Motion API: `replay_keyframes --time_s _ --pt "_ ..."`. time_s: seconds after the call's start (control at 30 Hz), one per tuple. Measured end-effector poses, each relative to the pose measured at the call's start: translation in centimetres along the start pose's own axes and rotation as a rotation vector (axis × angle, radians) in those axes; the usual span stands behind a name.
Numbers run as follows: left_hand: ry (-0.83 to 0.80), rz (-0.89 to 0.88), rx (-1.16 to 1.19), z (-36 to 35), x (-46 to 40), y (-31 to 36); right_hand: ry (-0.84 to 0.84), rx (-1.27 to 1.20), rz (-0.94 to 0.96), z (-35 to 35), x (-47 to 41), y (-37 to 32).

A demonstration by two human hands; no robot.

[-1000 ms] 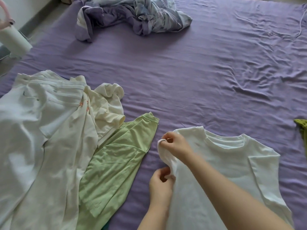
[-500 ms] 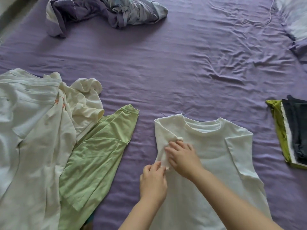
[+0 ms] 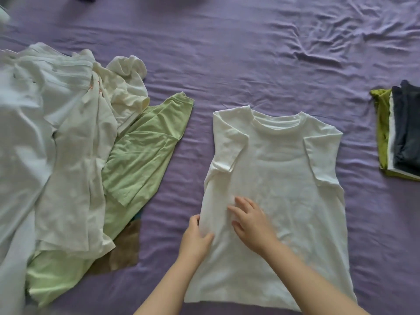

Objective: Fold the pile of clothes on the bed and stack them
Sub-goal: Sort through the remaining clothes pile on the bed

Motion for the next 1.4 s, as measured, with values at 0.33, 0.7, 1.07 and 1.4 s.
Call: replay_keyframes --time_s 0.33,0.7,1.07,1.4 --pt "-0.002 0.314 0.175 -1.7 9.9 -7.8 -0.185 -0.135 0.014 -3.9 12.3 0.0" --pt "-0.018 0.437 0.995 -2.3 10.7 -0.4 -0.158 -0.213 -0.282 -1.2 15.4 3.2" --pt "-0.033 0.441 1.255 -0.6 3.7 9.1 0.026 -0.291 -0.713 5.3 11.2 12.0" --pt "-0.081 0.38 1.331 2.0 -5.3 18.7 0.255 -0.234 -0.641 15.2 -2.5 15.1"
Point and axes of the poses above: each hand's wrist, its own x-axis away from the middle knuckle, its own z-axis out of the back of the hand, y = z × x, the point moved 4 cm from there along -x, towards the middle knuckle, and after that the axes turned 4 degrees about y, right-handed, at the moved point
